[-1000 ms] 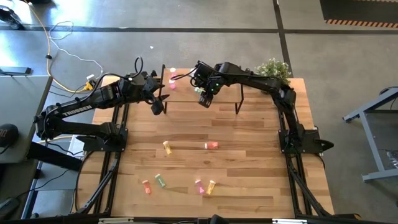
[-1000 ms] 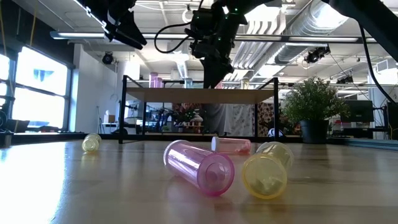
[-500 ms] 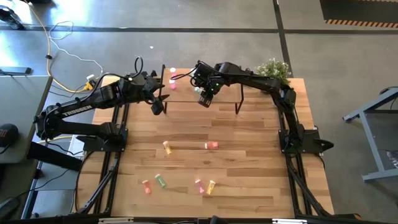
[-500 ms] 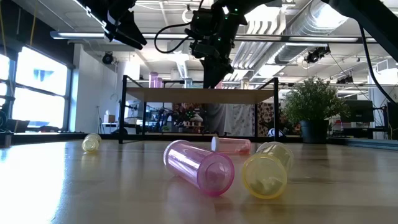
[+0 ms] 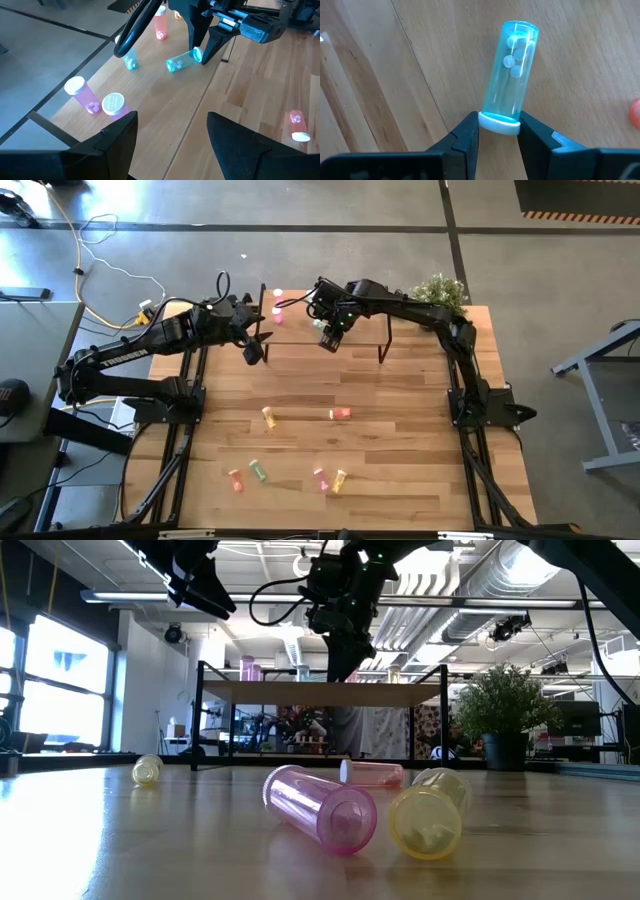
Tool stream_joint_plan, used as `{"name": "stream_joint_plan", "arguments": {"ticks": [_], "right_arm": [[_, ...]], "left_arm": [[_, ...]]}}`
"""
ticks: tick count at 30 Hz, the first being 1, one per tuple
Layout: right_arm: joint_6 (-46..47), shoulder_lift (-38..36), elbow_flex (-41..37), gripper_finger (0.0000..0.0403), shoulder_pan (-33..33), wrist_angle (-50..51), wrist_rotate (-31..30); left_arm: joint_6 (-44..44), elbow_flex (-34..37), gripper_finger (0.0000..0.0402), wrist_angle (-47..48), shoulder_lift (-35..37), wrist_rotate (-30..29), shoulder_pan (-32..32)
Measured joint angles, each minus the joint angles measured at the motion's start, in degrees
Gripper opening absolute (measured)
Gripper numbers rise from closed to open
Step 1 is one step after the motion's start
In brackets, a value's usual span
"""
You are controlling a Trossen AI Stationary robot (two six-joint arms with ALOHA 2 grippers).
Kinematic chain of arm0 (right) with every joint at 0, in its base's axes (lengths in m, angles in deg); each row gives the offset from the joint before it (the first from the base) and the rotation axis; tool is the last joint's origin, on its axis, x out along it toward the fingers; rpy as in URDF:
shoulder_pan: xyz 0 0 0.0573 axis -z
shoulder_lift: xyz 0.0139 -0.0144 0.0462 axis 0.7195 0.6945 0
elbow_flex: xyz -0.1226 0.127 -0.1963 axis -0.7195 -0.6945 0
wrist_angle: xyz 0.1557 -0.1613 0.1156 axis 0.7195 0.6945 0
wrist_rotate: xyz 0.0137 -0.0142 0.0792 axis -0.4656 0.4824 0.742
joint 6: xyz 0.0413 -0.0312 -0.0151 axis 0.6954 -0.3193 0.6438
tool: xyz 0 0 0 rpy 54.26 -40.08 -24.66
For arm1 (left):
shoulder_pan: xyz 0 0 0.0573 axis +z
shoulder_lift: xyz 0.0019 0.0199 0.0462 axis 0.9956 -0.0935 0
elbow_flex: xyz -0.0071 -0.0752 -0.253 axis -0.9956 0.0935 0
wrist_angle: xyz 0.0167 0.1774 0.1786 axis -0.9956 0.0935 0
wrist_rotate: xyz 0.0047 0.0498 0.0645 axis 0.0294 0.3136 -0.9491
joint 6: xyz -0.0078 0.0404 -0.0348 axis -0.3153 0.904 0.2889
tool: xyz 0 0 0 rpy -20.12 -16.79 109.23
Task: Pick and place medicine bottles onto shelf by color
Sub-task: Put the top blue pill bottle on the shelf aligned with the other blue pill bottle
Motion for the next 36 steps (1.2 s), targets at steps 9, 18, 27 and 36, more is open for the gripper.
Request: {"name": "stream_joint_plan", "arguments": {"ticks": [9,18,27,36], "right_arm": [[0.0,-0.1,3.5,0.0099,-1.2,3.5,0.8],[-0.1,-0.1,10.7,0.0099,-5.2,8.1,3.6],[-7.3,-0.1,15.3,0.0099,-10.1,11.2,6.0],[-25.2,-0.2,15.8,0.0099,-15.9,11.9,4.6]], "left_arm": [[-0.2,0.0,0.0229,0.1,0.0,3.0,0.0],[-2.2,0.0,0.0229,3.9,0.0,11.6,0.0],[-14.0,0.0,0.0229,4.4,0.0,25.4,-0.1],[-37.2,0.0,0.0229,3.1,0.0,33.2,-0.1]]}}
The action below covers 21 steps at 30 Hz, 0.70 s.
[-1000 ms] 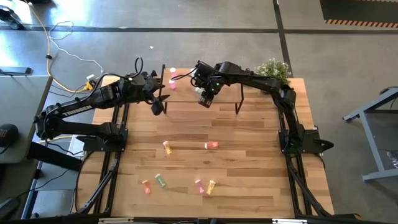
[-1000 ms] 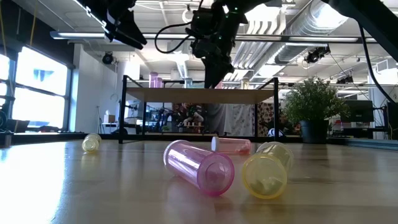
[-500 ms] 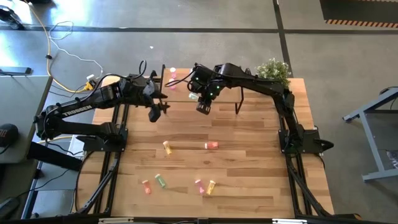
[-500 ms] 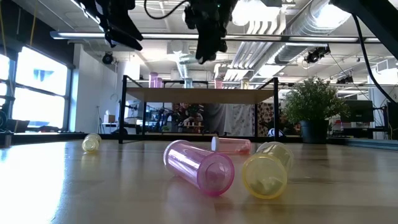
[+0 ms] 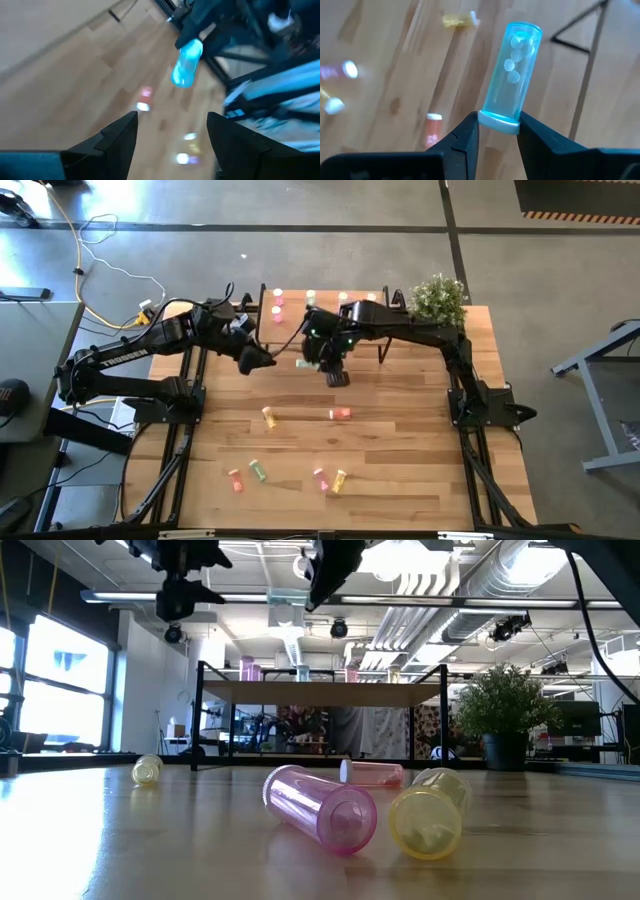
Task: Pick and place medicine bottles onto shelf by color
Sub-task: Put the top blue pill bottle on the shelf aligned with the other blue pill bottle
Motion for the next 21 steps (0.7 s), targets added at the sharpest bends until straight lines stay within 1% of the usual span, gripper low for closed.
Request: {"name": "stream_joint_plan", "arguments": {"ticks": [4,7,10,14,21], "right_arm": [[-7.3,0.0,0.0,0.0099,-2.8,-0.3,-3.9],[-11.7,0.0,-0.1,0.0099,-4.6,-1.0,-5.8],[-14.7,0.0,-0.1,0.0099,-6.3,-2.7,-7.5],[-17.6,0.0,-0.1,0.0099,-8.4,-5.1,-9.6],[-20.4,0.0,-0.1,0.0099,-11.0,-6.7,-10.1]], "left_arm": [[-9.7,0.0,0.023,-2.2,0.0,3.8,-0.8],[-15.5,0.0,0.0229,-5.5,0.0,7.2,-2.1],[-20.1,0.0,0.0229,-8.3,-0.7,9.3,-3.9],[-24.0,0.0,0.0229,-9.0,-2.4,10.1,-6.7],[-25.8,0.0,0.0229,-9.7,-5.7,10.2,-9.8]]}}
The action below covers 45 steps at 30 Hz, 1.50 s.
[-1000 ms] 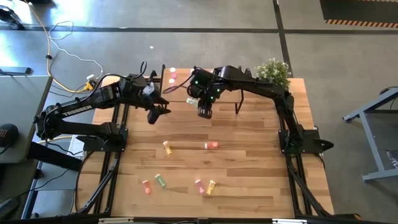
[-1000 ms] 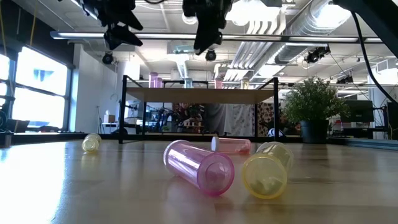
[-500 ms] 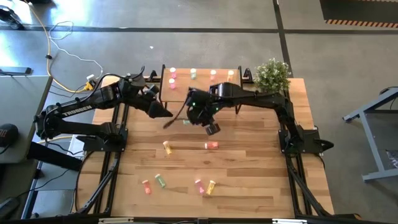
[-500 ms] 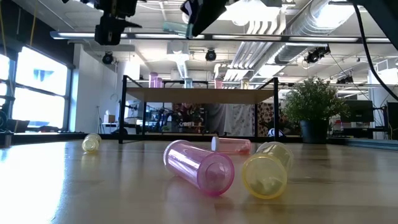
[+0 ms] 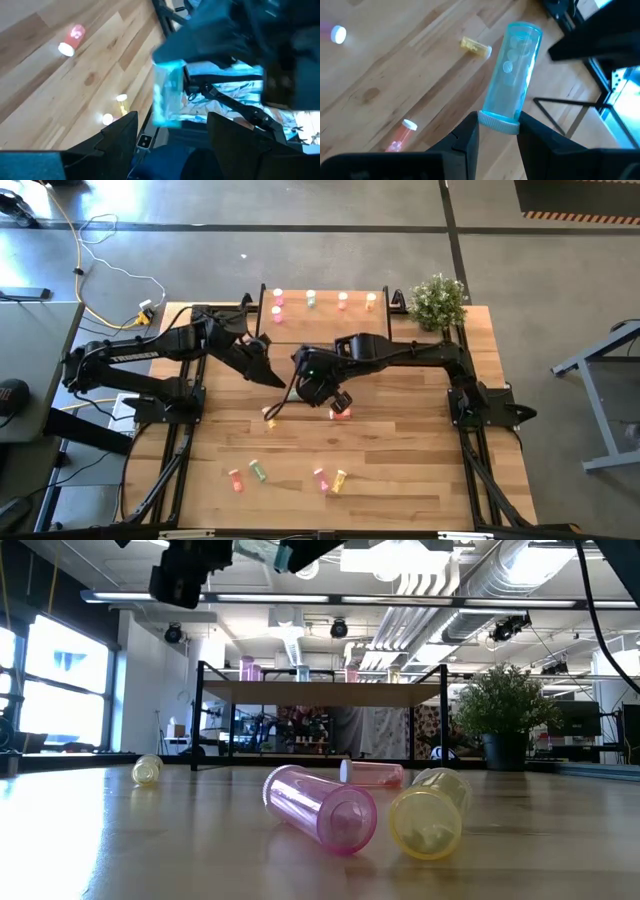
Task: Pick and place medicine bottles onto shelf by color
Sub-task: Put the top blue pill bottle on the shelf aligned with the other blue pill bottle
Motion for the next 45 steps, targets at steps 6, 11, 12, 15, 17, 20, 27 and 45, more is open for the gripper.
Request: {"name": "stream_joint_plan", "arguments": {"ticks": [6,11,12,15,17,20,27,45], "right_arm": [[-1.4,0.0,0.0,0.0099,-1.0,-1.7,-2.0],[-1.5,0.0,0.0,0.0099,-1.0,-2.3,-2.7],[-1.6,0.0,0.0,0.0099,-1.0,-2.4,-2.8],[-2.2,0.0,0.0,0.0099,-1.0,-2.7,-3.0],[-2.6,0.0,0.0,0.0099,-1.0,-2.6,-3.3],[-3.0,0.0,0.0,0.0099,-1.0,-2.4,-3.6],[-4.1,0.0,0.0,0.0099,-1.0,-2.6,-3.6],[-4.6,-0.1,0.0,0.0097,-1.0,-2.2,-3.6]], "left_arm": [[-2.0,0.0,0.0229,-2.0,-2.9,2.7,-1.3],[-2.8,0.0,0.0229,-4.6,-5.3,4.4,-2.7],[-2.9,0.0,0.0229,-5.6,-5.6,5.3,-2.7],[-4.0,0.0,0.0229,-7.3,-7.0,6.6,-3.1],[-4.5,0.0,0.0228,-8.7,-7.5,6.7,-3.1],[-4.5,0.0,0.0218,-9.4,-7.6,7.0,-3.1],[-4.5,0.0,0.0173,-9.3,-7.7,8.6,-3.1],[-3.6,0.0,0.0098,-8.6,-7.7,9.4,-3.1]]}}
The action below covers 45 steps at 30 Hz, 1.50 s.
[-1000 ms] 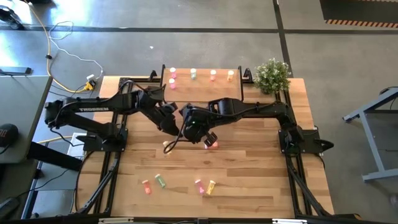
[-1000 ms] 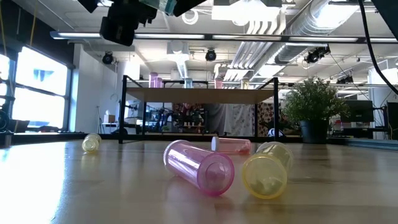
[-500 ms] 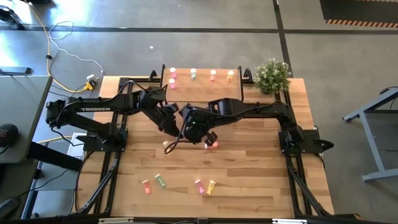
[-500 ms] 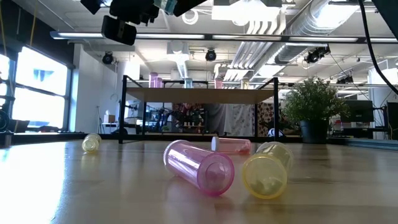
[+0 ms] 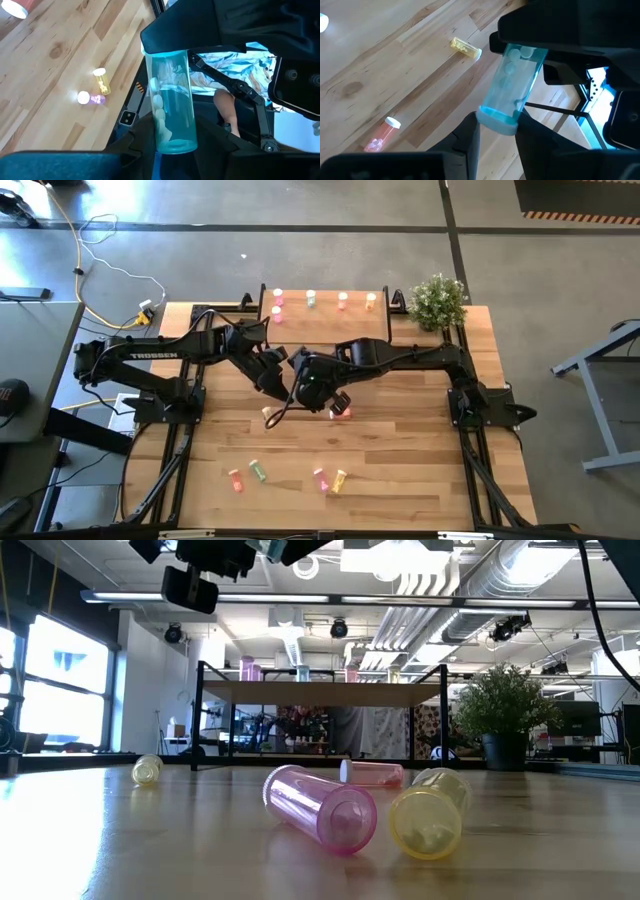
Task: Pick and place medicine bottles onto shelf by color
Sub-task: Put the top blue pill bottle on the shelf aligned with the other blue pill bottle
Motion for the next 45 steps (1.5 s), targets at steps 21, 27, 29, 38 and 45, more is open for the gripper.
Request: {"name": "stream_joint_plan", "arguments": {"ticks": [21,27,29,38,45], "right_arm": [[9.3,0.2,2.5,0.0175,0.5,1.4,-4.1],[12.5,-2.4,2.4,0.02,2.4,2.7,-3.4],[14.4,-2.9,2.4,0.0201,3.4,3.6,-3.5],[24.5,-5.8,2.3,0.0201,8.2,4.8,-3.5],[34.0,-7.9,2.7,0.0202,13.1,2.9,-1.9]], "left_arm": [[6.1,0.0,0.0097,-0.4,0.0,-2.2,0.3],[10.8,0.0,0.0096,0.2,0.1,-4.7,1.3],[13.0,0.0,0.0096,0.5,0.0,-6.0,2.2],[24.3,0.0,0.0096,-0.1,0.0,-11.9,7.2],[37.1,0.0,0.0096,-1.9,0.0,-21.0,9.7]]}}
